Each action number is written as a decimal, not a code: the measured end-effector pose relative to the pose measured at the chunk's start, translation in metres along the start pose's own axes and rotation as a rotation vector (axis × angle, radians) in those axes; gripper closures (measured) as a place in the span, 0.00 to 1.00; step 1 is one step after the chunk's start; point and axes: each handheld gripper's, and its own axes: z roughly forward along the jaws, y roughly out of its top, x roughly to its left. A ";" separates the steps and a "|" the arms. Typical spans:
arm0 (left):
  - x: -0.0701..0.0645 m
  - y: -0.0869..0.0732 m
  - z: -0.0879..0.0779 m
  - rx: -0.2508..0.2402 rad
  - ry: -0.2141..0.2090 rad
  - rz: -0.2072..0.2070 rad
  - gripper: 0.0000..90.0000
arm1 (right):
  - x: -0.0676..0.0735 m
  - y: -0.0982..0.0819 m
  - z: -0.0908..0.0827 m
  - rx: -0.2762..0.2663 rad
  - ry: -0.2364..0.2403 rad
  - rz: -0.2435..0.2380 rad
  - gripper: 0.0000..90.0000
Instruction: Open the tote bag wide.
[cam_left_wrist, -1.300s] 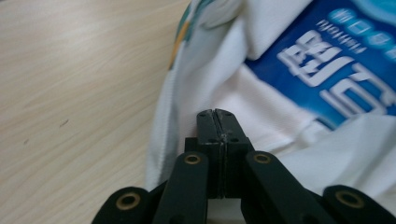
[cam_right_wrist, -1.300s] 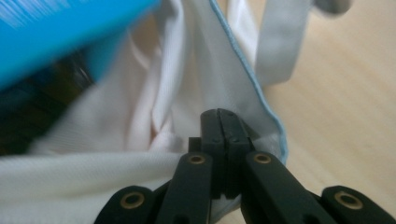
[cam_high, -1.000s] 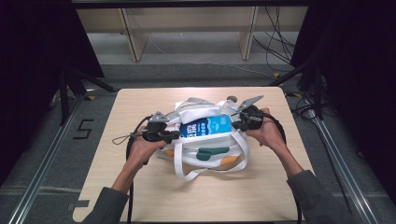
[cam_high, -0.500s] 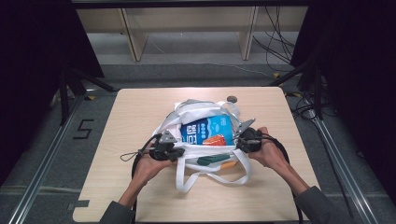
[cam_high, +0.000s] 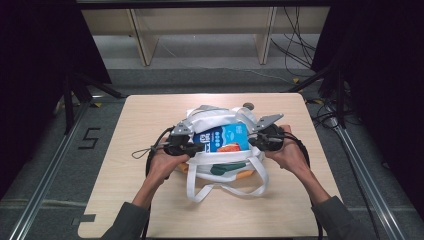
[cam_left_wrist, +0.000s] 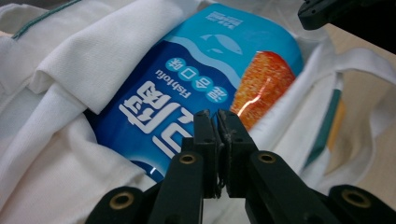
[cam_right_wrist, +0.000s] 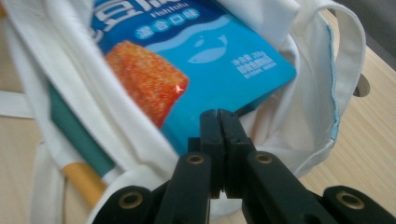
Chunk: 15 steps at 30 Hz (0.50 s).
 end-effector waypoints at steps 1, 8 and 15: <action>0.000 0.000 0.000 0.000 0.000 0.000 0.95 | -0.002 0.000 0.004 0.013 -0.010 0.011 1.00; -0.009 -0.027 0.024 0.149 -0.082 -0.003 0.98 | -0.007 -0.017 0.021 0.162 0.025 -0.013 1.00; -0.018 -0.033 0.020 0.169 -0.078 0.019 0.98 | -0.001 -0.025 0.018 0.148 0.025 0.001 1.00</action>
